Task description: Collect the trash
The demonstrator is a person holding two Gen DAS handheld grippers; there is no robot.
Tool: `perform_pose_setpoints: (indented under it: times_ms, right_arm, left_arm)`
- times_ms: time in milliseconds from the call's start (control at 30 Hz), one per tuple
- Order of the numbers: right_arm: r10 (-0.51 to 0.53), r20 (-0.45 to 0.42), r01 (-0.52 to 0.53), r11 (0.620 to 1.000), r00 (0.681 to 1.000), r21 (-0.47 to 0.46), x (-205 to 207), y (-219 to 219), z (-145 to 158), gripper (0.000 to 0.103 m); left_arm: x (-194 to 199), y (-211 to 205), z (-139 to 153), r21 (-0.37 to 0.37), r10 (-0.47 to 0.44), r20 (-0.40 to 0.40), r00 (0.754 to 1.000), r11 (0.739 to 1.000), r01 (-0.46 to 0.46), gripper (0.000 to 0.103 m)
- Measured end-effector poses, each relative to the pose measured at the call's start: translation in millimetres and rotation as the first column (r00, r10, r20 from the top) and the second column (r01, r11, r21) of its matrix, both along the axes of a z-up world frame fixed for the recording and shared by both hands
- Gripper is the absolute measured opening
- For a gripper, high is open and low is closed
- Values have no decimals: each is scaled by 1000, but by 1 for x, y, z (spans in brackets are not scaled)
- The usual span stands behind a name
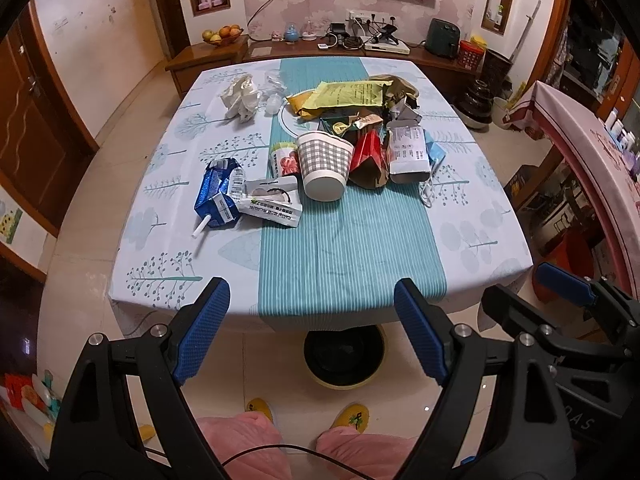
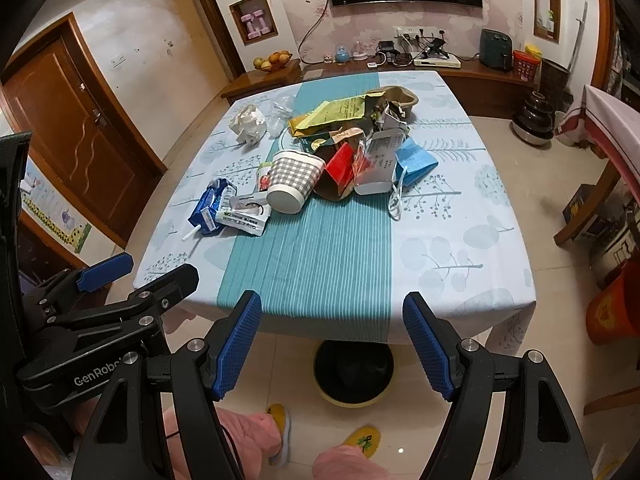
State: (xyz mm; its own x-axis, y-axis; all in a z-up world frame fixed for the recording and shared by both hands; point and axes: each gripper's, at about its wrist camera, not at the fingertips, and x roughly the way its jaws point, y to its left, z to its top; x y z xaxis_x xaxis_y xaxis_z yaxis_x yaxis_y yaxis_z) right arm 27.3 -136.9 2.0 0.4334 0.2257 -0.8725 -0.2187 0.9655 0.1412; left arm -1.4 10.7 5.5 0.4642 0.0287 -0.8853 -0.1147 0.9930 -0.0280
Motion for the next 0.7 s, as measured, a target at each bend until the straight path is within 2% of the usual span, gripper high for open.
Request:
perform_pose_setpoints:
  times_ms: [167, 267, 300, 367, 533, 700]
  right_arm:
    - [26, 9, -26, 1000, 1000, -3, 6, 5, 10, 75]
    - [51, 24, -51, 999, 998, -8, 10, 12, 18, 75]
    - [59, 30, -58, 998, 998, -8, 10, 14, 20, 75]
    - [75, 39, -75, 997, 996, -8, 12, 19, 25, 75]
    - [100, 47, -100, 995, 994, 6, 23, 33, 31, 75]
    - [102, 45, -103, 994, 994, 21, 44, 48, 29, 75]
  left_arm:
    - [-1, 1, 12, 44, 28, -46, 999, 999, -26, 82]
    - [0, 10, 25, 47, 53, -20, 998, 998, -52, 82]
    - [-2, 9, 29, 84, 58, -13, 998, 995, -57, 82]
    - [-3, 14, 36, 94, 71, 7, 997, 993, -71, 82]
    - [-6, 34, 43, 90, 112, 55, 992, 989, -116, 82]
    - [1, 69, 36, 53, 184, 37, 982, 981, -186, 82]
